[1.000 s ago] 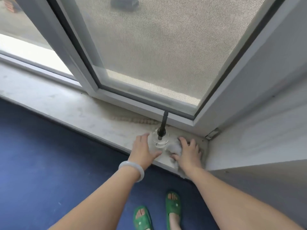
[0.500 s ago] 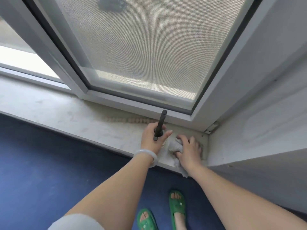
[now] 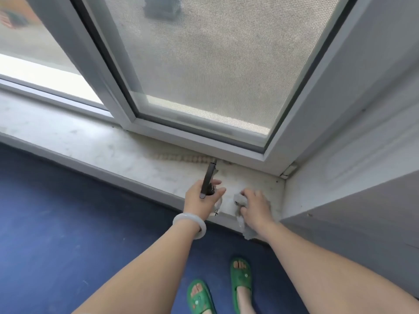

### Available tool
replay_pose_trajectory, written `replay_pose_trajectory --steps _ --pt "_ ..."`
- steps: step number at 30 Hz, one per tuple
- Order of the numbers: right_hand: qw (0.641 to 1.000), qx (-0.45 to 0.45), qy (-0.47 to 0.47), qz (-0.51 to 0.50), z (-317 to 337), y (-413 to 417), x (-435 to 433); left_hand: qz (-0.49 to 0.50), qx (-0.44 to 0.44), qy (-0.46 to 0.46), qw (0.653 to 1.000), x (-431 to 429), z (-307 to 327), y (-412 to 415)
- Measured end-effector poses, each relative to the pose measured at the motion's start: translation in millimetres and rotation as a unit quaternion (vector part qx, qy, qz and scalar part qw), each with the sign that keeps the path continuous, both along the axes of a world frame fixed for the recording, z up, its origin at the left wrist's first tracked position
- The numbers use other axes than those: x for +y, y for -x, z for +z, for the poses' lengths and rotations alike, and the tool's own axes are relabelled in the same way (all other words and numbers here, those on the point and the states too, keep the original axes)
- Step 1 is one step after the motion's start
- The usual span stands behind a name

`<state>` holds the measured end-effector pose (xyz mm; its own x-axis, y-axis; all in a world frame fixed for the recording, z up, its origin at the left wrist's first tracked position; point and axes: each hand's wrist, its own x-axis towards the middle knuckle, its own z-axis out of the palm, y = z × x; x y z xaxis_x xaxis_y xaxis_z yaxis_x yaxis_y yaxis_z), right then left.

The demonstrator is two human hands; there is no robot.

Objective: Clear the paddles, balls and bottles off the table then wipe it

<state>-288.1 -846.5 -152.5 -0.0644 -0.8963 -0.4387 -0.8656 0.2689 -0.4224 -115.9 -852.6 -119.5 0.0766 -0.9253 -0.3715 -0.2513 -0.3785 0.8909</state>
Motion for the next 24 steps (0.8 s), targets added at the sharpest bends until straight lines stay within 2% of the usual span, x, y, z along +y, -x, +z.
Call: replay_pose_trajectory --steps 6,11,14,16,18,21,24 --pt "0.998 -0.051 -0.031 0.029 23.1 -19.7 31.8 0.038 0.022 -0.016 0.999 40.1 26.1 -23.1" --pt "0.996 -0.049 -0.044 0.068 46.4 -45.3 47.7 0.099 0.057 -0.063 0.991 83.8 48.0 -51.3" --pt "0.989 -0.067 -0.061 0.114 59.3 -63.4 52.4 0.162 0.033 -0.057 0.985 110.4 55.7 -64.6" --pt "0.986 -0.061 -0.037 0.148 36.3 -68.3 46.3 0.188 0.029 -0.068 0.979 129.1 63.9 -68.4" --pt "0.972 -0.111 -0.063 0.196 35.7 -81.5 46.2 0.233 0.024 -0.075 0.969 151.0 70.5 -69.0" --pt "0.965 -0.099 -0.033 0.242 78.7 -107.6 64.9 0.309 -0.003 -0.066 0.949 187.8 76.2 -65.3" --pt "0.935 -0.106 -0.040 0.336 82.2 -123.8 81.2 0.399 -0.030 -0.083 0.912 232.2 76.4 -56.5"
